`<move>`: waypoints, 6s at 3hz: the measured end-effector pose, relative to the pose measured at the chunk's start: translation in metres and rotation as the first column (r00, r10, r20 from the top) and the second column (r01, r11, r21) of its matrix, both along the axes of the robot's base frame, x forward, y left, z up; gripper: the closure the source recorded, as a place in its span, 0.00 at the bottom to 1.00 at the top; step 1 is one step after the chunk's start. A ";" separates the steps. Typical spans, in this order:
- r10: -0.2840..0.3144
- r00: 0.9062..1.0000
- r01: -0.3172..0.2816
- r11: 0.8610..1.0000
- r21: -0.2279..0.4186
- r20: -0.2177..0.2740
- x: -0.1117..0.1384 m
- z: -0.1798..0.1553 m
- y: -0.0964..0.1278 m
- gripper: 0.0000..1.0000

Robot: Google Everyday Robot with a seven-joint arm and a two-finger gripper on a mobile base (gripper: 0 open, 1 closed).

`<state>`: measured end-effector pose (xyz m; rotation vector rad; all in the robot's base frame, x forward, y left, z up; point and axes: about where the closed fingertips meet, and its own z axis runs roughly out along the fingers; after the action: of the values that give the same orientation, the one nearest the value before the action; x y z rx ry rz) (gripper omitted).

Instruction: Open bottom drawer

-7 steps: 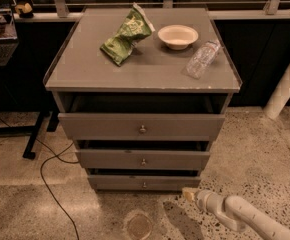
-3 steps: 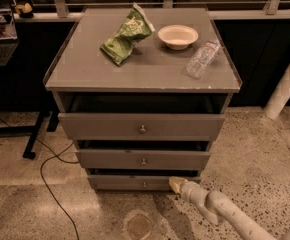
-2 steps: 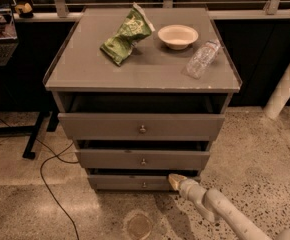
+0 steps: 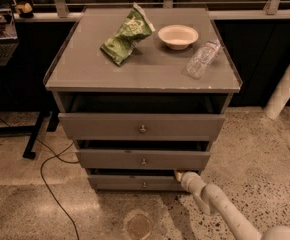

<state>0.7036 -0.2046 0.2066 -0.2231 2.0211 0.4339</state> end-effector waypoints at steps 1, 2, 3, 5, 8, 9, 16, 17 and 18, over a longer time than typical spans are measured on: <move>-0.010 1.000 0.010 1.000 -0.004 0.002 0.003 0.000 -0.005 1.00; 0.011 0.999 -0.013 0.999 -0.046 -0.037 0.006 -0.014 -0.001 1.00; 0.023 0.997 -0.029 0.997 -0.071 -0.078 0.008 -0.022 0.000 1.00; 0.021 0.991 -0.032 0.996 -0.081 -0.130 0.007 -0.024 0.001 1.00; 0.054 0.925 -0.077 0.996 -0.046 -0.375 -0.066 -0.014 -0.025 1.00; 0.054 0.925 -0.077 0.996 -0.046 -0.375 -0.066 -0.014 -0.025 1.00; 0.157 0.855 -0.180 0.984 0.001 -0.495 -0.105 -0.032 -0.012 1.00; 0.168 0.850 -0.191 0.982 0.006 -0.500 -0.108 -0.032 -0.015 1.00; 0.230 0.827 -0.242 0.969 0.044 -0.513 -0.124 -0.028 -0.021 1.00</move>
Offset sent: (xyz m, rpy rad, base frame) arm 0.0089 -0.0008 -0.0379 -0.1200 0.1033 0.0446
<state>0.5794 -0.2251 0.1782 -0.4096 2.5398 0.6845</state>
